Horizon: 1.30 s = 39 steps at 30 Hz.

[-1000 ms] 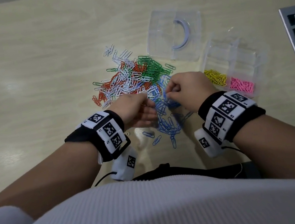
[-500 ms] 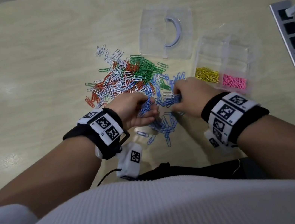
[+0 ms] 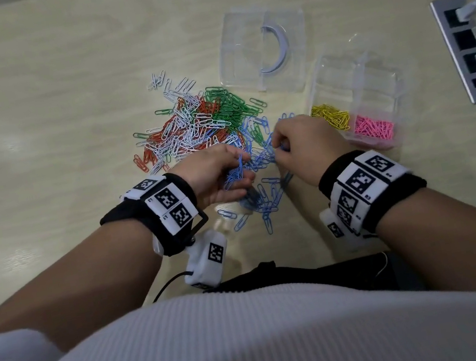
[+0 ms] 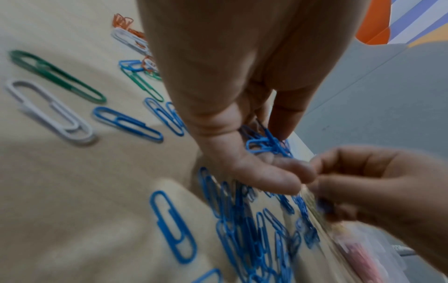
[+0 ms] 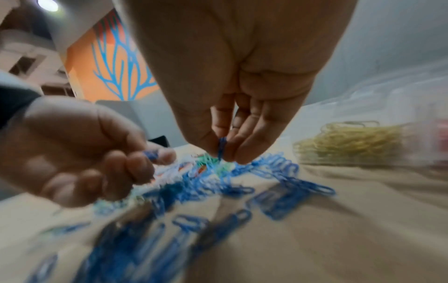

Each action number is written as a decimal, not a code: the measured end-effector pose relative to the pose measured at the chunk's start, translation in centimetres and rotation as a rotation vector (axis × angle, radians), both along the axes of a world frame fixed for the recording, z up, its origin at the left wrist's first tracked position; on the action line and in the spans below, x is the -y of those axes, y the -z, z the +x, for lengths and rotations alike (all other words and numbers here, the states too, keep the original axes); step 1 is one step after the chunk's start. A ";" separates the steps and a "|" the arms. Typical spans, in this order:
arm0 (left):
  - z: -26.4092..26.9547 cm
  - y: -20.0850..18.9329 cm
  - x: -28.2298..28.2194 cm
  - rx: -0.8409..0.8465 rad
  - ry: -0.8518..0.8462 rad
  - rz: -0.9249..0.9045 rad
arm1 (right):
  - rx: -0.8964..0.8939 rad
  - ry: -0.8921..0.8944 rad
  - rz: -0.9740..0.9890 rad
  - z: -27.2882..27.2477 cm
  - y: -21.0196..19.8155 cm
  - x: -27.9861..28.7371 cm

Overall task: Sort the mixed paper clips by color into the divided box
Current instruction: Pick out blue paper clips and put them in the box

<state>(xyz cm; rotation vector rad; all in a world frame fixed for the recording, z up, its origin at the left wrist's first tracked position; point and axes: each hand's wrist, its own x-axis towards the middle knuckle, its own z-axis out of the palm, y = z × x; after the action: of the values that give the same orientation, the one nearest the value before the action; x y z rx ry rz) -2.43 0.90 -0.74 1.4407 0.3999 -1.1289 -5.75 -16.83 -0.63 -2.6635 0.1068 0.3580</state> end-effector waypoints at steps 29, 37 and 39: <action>-0.1 0.0 1.2 -0.090 0.046 0.049 | -0.001 -0.055 -0.194 0.1 2.3 1.8; 0.1 0.0 2.3 -0.121 -0.087 -0.027 | 0.067 -0.016 -0.131 0.3 1.0 2.2; 0.1 0.2 2.5 -0.123 -0.100 -0.038 | 0.101 -0.005 0.001 0.1 -0.1 1.2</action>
<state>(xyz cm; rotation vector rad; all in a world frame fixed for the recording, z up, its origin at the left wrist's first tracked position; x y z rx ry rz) -2.35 -1.62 -0.91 1.3080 0.5289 -1.1410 -5.67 -17.99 -0.50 -2.6752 0.0687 0.2250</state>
